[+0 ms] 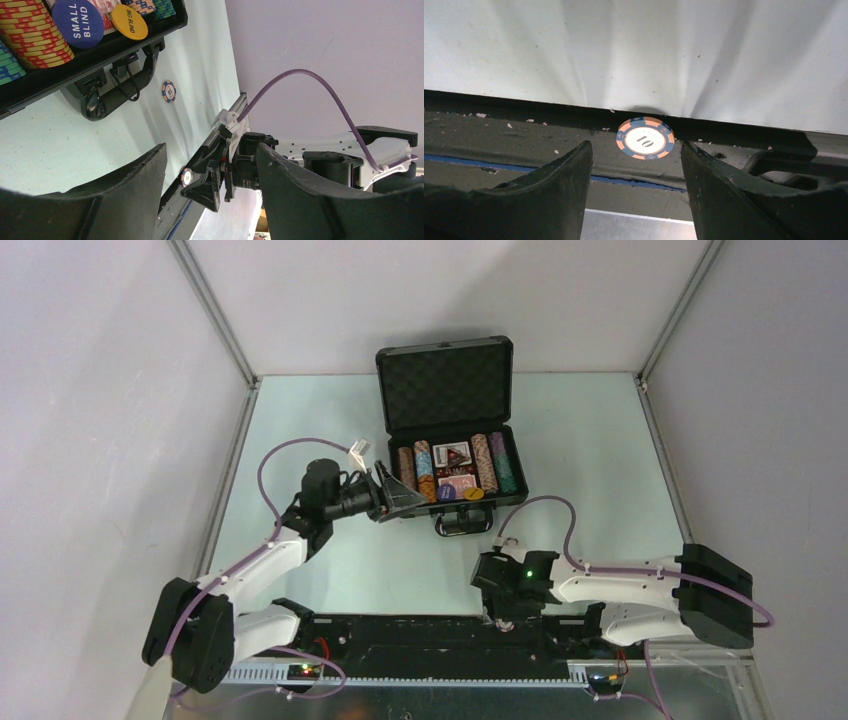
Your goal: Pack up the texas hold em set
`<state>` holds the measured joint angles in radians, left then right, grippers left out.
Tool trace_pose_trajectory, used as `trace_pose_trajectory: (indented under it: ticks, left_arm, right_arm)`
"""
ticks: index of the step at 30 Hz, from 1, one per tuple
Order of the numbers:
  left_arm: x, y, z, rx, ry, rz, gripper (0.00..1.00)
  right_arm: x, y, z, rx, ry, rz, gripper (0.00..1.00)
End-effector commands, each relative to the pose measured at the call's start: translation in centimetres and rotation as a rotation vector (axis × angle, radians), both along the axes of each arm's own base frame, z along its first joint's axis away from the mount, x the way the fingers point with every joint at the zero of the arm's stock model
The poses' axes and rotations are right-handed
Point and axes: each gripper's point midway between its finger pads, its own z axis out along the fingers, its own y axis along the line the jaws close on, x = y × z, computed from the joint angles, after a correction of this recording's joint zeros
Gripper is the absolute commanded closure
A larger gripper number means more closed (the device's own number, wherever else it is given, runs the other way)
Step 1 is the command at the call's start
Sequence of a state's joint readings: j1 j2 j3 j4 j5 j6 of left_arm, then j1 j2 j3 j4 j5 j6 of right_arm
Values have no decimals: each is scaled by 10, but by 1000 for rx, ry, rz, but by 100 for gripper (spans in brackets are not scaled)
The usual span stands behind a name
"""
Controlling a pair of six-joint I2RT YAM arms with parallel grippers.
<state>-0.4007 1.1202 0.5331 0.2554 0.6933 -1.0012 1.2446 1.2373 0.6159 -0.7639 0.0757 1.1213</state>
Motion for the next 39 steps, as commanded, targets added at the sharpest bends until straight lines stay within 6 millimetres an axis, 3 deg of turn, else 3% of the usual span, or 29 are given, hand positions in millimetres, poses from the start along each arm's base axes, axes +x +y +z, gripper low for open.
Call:
trace_pose_trajectory:
  ticks: [1,11,20,39]
  left_arm:
    - [3,-2,14,-13,-60,-22,30]
    - [3,-2,13,-12,-57,-22,30]
    - [2,-2,13,-12,-55,-23,29]
    - [2,-2,12,-11,-53,-27,29]
  right_arm:
    - [17,-9,1,-71,-99,5,30]
    - [19,-8,2,-83,-116,19,33]
    - [12,8,-1,-39,-92,57,36]
    - [4,0,-9,-94,-68,70,53]
